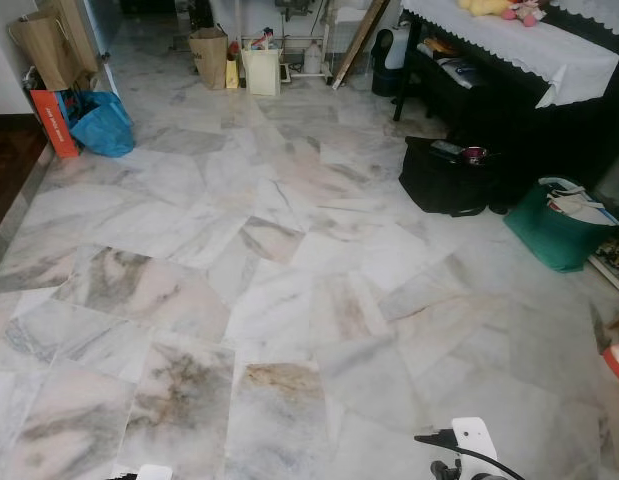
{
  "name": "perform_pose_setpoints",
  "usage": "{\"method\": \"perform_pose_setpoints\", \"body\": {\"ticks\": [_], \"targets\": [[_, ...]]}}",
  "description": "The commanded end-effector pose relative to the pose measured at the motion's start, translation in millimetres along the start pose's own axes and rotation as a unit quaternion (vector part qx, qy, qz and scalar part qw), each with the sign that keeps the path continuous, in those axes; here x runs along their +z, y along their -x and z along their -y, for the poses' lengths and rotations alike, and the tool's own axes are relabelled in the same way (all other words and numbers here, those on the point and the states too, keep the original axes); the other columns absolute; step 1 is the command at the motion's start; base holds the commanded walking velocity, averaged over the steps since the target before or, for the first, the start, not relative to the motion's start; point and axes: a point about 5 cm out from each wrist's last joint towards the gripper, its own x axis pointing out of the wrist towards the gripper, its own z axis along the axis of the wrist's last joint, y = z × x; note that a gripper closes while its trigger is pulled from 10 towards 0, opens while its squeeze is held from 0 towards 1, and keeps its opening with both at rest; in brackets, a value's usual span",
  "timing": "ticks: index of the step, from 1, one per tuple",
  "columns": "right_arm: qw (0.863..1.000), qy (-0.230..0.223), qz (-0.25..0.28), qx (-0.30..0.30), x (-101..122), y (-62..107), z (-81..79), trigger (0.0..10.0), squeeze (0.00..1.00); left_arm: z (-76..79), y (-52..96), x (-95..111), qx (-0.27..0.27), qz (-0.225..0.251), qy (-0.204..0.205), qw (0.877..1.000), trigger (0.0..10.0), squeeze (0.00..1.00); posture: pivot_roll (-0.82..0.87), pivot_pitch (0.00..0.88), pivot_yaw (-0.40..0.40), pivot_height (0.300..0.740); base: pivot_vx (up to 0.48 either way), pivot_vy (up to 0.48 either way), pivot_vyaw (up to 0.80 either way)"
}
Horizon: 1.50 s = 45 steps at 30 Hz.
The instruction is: Hang hanger
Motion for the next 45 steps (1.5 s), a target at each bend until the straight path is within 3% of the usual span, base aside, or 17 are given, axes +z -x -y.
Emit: {"method": "perform_pose_setpoints", "body": {"ticks": [1, 11, 17, 27, 36, 45], "targets": [[1.0, -0.013, 0.009, 0.0, 3, -0.1, 0.2, 10.0, 0.0, -2.8, -0.5, 6, 0.012, 0.017, 0.005, 1.0, 10.0, 0.0, 0.05, 0.0, -0.109, 0.74, 0.0, 0.0, 0.0], [1.0, -0.014, 0.008, 0.001, 3, 0.1, 0.7, 10.0, 0.0, -2.0, -0.3, 7, 0.017, 0.026, -0.001, 1.0, 10.0, 0.0, 0.06, 0.0, -0.111, 0.74, 0.0, 0.0, 0.0], [1.0, -0.015, 0.007, 0.002, 2, -0.1, -0.1, 10.0, 0.0, -4.7, -0.1, 17, 0.029, 0.062, 0.019, 0.997, 10.0, 0.0, 0.06, 0.0, -0.103, 0.74, 0.0, 0.0, 0.0], [0.999, -0.041, 0.007, 0.0, -1, -1.7, -9.0, 10.0, 0.0, -10.6, -0.1, 13, 0.027, 0.044, -0.003, 0.999, 10.0, 0.0, 0.04, 0.0, -0.055, 0.74, 0.0, 0.0, 0.0], [0.999, -0.036, 0.003, 0.003, -1, -2.6, -13.0, 10.0, 0.0, -11.2, 0.0, 8, 0.026, 0.031, -0.004, 0.999, 10.0, 0.0, 0.05, 0.0, -0.043, 0.74, 0.0, 0.0, 0.0], [0.999, -0.032, 0.005, -0.003, 0, -2.3, -10.6, 10.0, 0.0, -3.7, 0.2, 3, 0.022, 0.016, 0.004, 1.0, 10.0, 0.0, 0.04, 0.0, -0.056, 0.74, 0.0, 0.0, 0.0]]}}
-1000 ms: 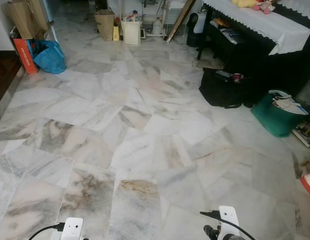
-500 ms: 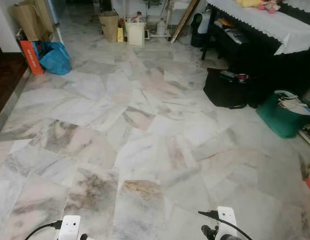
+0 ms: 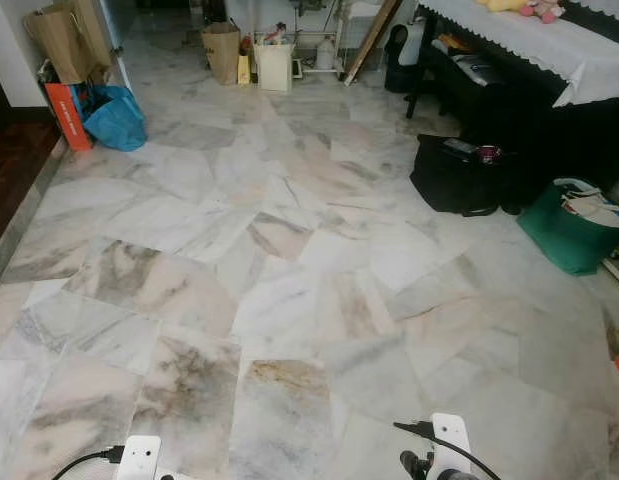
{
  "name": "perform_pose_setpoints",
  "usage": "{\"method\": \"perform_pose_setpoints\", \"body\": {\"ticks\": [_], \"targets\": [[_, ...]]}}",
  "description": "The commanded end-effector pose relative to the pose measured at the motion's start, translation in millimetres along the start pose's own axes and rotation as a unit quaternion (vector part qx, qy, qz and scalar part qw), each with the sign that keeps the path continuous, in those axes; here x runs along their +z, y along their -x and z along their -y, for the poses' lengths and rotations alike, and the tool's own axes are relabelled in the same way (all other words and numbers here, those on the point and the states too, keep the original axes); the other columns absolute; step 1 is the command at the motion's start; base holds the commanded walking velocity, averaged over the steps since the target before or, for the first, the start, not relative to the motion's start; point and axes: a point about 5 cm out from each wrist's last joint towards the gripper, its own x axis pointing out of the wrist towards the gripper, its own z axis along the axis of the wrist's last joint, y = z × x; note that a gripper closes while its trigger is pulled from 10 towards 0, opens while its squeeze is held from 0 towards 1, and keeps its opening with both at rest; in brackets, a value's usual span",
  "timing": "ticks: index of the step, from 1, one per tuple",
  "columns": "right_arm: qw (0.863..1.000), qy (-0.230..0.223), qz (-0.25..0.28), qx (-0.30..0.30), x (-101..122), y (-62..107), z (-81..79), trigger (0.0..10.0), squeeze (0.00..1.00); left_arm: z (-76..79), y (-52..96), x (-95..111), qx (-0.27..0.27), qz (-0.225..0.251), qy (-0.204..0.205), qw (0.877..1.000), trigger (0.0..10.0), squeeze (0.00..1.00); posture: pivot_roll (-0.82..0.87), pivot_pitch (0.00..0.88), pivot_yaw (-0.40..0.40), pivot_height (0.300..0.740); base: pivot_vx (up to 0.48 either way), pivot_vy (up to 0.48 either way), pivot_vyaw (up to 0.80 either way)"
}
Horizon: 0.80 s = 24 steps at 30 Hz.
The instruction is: Hang hanger
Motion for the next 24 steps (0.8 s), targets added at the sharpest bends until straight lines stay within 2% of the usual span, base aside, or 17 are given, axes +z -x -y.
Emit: {"method": "perform_pose_setpoints", "body": {"ticks": [1, 6, 20, 24], "targets": [[1.0, -0.002, 0.006, -0.005, 3.2, 0.3, 2.7, 10.0, 0.0, 5.1, 1.1, -7.3, -0.002, -0.019, 0.002, 1.0, 10.0, 0.0, 0.05, 0.0, -0.057, 0.74, 0.0, 0.0, 0.0], [1.0, -0.003, 0.003, -0.007, 2.6, 0.6, 4.2, 10.0, 0.0, 6.8, 1.5, -8.8, -0.003, -0.022, 0.004, 1.0, 10.0, 0.0, 0.05, 0.0, -0.062, 0.74, 0.0, 0.0, 0.0], [1.0, 0.017, 0.0, -0.013, 4.4, 0.8, 6.4, 10.0, 0.0, 2.9, 2.4, -13.7, 0.003, -0.035, -0.006, 0.999, 10.0, 0.0, 0.04, 0.0, -0.067, 0.74, 0.0, 0.0, -0.61], [1.0, 0.02, 0.0, -0.012, 5.0, 0.7, 6.3, 10.0, 0.0, 4.3, 2.6, -14.4, -0.002, -0.036, -0.032, 0.999, 10.0, 0.0, 0.04, 0.0, -0.067, 0.74, 0.0, -0.207, -0.61]]}}
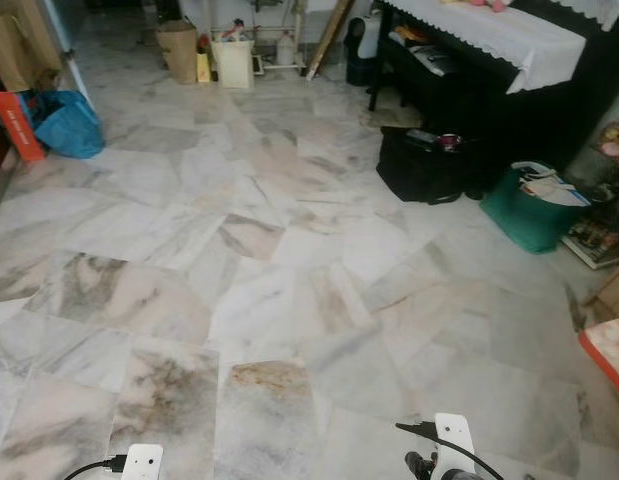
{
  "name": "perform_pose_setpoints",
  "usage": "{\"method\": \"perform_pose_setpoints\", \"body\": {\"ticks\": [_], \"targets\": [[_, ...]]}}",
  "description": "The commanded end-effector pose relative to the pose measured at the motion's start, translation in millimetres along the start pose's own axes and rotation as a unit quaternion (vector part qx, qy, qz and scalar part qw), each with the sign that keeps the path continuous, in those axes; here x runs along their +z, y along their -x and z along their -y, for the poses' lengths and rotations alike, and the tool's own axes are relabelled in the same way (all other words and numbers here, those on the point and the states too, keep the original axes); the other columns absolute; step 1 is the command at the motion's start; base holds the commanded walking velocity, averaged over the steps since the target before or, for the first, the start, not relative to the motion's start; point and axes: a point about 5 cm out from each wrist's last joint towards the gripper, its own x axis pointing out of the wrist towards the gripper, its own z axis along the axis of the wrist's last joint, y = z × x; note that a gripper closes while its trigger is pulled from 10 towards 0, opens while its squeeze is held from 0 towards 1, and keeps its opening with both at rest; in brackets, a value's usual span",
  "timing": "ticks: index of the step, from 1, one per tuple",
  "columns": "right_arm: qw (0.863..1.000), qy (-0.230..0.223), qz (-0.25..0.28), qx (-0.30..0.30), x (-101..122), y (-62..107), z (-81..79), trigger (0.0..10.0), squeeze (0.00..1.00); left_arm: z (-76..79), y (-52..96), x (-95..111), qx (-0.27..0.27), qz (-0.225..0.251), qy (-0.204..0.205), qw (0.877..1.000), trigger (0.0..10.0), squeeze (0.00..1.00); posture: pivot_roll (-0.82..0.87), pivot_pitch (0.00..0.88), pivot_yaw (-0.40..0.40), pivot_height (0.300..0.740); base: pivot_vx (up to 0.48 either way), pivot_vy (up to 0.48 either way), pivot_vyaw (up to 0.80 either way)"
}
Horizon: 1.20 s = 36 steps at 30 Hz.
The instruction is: Hang hanger
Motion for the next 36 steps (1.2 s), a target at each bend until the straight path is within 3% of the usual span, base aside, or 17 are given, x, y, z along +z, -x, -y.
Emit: {"method": "perform_pose_setpoints", "body": {"ticks": [1, 4, 7, 22, 36], "targets": [[1.0, 0.006, 0.004, -0.004, 3.8, 0.1, 1.8, 10.0, 0.0, 1.2, 1.1, -6.7, -0.003, -0.015, -0.022, 1.0, 10.0, 0.0, 0.04, 0.0, -0.067, 0.74, 0.0, -0.424, -0.61], [1.0, 0.008, 0.003, -0.003, 4.1, 0.1, 1.9, 10.0, 0.0, -0.2, 2.3, -11.5, 0.003, -0.021, -0.005, 1.0, 10.0, 0.0, 0.04, 0.0, -0.067, 0.74, 0.0, 0.0, -0.61], [1.0, 0.011, 0.004, 0.0, 5.0, 0.1, 1.9, 10.0, 0.0, -1.2, 2.3, -12.3, 0.0, -0.024, -0.025, 0.999, 10.0, 0.0, 0.04, 0.0, -0.071, 0.74, 0.0, 0.0, -0.61], [1.0, 0.014, 0.001, -0.005, 5.0, 0.4, 4.1, 10.0, 0.0, -4.4, 2.7, -14.6, 0.009, -0.031, -0.006, 0.999, 10.0, 0.0, 0.04, 0.0, -0.076, 0.74, 0.0, 0.0, -0.62], [1.0, 0.012, 0.002, -0.004, 5.4, 0.2, 3.3, 10.0, 0.0, -2.5, 1.9, -12.5, 0.006, -0.033, -0.009, 0.999, 10.0, 0.0, 0.04, 0.0, -0.074, 0.74, 0.0, 0.274, -0.62]]}}
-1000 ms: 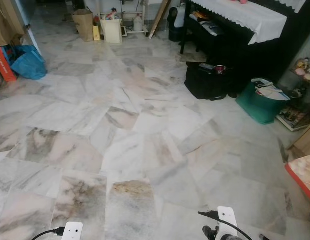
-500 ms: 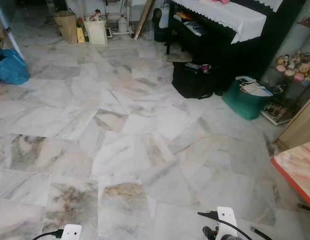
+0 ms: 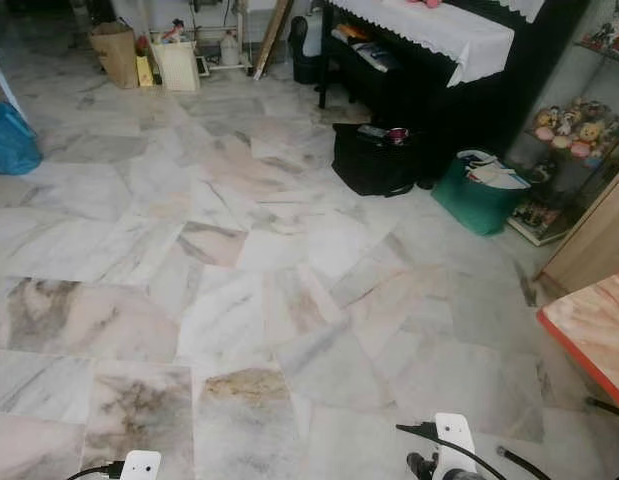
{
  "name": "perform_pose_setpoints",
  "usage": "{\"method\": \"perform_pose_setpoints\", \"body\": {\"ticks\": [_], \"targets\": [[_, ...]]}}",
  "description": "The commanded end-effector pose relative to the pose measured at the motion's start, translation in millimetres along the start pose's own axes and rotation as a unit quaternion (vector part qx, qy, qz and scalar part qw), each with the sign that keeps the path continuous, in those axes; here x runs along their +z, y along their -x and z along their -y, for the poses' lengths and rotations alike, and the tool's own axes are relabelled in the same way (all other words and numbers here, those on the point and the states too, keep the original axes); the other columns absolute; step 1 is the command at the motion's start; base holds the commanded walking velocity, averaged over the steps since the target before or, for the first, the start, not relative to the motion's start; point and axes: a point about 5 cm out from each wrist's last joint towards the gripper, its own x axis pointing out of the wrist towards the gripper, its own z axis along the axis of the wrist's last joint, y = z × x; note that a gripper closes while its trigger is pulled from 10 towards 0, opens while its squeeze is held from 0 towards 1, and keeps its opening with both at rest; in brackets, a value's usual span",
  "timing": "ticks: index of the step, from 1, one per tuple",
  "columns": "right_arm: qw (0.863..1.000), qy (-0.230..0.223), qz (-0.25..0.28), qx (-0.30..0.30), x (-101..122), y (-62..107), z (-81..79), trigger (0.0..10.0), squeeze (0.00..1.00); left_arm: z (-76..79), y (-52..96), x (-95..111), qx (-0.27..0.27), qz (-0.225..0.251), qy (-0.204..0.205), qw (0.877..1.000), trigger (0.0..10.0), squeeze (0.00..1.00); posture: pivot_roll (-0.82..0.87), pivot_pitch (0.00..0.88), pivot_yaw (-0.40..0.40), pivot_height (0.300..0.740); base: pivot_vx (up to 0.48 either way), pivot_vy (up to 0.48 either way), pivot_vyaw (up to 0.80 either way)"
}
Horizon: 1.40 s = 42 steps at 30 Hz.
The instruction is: Hang hanger
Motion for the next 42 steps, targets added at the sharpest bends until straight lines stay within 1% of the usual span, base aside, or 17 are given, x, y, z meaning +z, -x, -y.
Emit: {"method": "perform_pose_setpoints", "body": {"ticks": [1, 4, 9, 12, 15, 17, 19, 21, 37, 38, 40, 42], "targets": [[1.0, 0.002, 0.006, -0.002, 5, -0.1, 0.7, 10.0, 0.0, 2.5, 0.4, -4, -0.002, -0.011, -0.006, 1.0, 10.0, 0.0, 0.04, 0.0, -0.074, 0.74, 0.0, 0.0, -0.61], [1.0, 0.001, 0.006, -0.002, 5, -0.1, 0.7, 10.0, 0.0, 2.2, 0.4, -4, -0.002, -0.013, -0.008, 1.0, 10.0, 0.0, 0.04, 0.0, -0.074, 0.74, 0.0, 0.0, -0.62], [1.0, 0.002, 0.006, -0.001, 5, -0.2, 0.5, 10.0, 0.0, 1.0, 0.8, -6, 0.0, -0.018, 0.005, 1.0, 10.0, 0.0, 0.04, 0.0, -0.076, 0.74, 0.0, 0.0, -0.62], [1.0, 0.0, 0.007, 0.0, 5, -0.3, -0.6, 10.0, 0.0, -2.9, 1.2, -8, 0.002, -0.02, 0.004, 1.0, 10.0, 0.0, 0.04, 0.0, -0.071, 0.74, 0.0, 0.48, -0.61], [1.0, 0.0, 0.008, 0.001, 5, -0.4, -1.1, 10.0, 0.0, -5.8, 1.6, -10, 0.004, -0.022, 0.004, 1.0, 10.0, 0.0, 0.04, 0.0, -0.069, 0.74, 0.0, 0.16, -0.62], [1.0, -0.001, 0.008, 0.001, 5, -0.5, -1.4, 10.0, 0.0, -7.4, 1.9, -12, 0.005, -0.027, 0.01, 1.0, 10.0, 0.0, 0.04, 0.0, -0.069, 0.74, 0.0, 0.48, -0.62], [1.0, -0.002, 0.008, 0.001, 5, -0.5, -1.7, 10.0, 0.0, -8.9, 2.0, -12, 0.002, -0.022, 0.0, 1.0, 10.0, 0.0, 0.04, 0.0, -0.066, 0.74, 0.0, 0.48, -0.62], [1.0, -0.002, 0.008, 0.001, 4, -0.5, -1.8, 10.0, 0.0, -9.2, 2.1, -11, 0.002, -0.019, -0.008, 1.0, 10.0, 0.0, 0.04, 0.0, -0.066, 0.74, 0.0, 0.0, -0.61], [1.0, -0.001, 0.009, 0.002, 5, -0.5, -1.8, 10.0, 0.0, -5.9, 1.6, -9, -0.002, -0.014, -0.003, 1.0, 10.0, 0.0, 0.05, 0.0, -0.068, 0.74, 0.0, 0.0, -0.62], [1.0, -0.003, 0.012, 0.001, 5, -0.5, -1.9, 10.0, 0.0, -6.2, 1.5, -10, -0.002, -0.019, -0.013, 1.0, 10.0, 0.0, 0.05, 0.0, -0.068, 0.74, 0.0, 0.0, -0.62], [1.0, -0.018, 0.021, -0.001, 6, -0.4, -2.0, 10.0, 0.0, -5.6, 1.4, -9, -0.006, -0.018, -0.019, 1.0, 10.0, 0.0, 0.04, 0.0, -0.07, 0.74, 0.0, 0.0, 0.0], [1.0, -0.016, 0.021, -0.003, 6, -0.4, -1.5, 10.0, 0.0, -5.1, 1.3, -8, -0.009, -0.016, -0.029, 0.999, 10.0, 0.0, 0.04, 0.0, -0.07, 0.74, 0.0, 0.0, 0.0]]}}
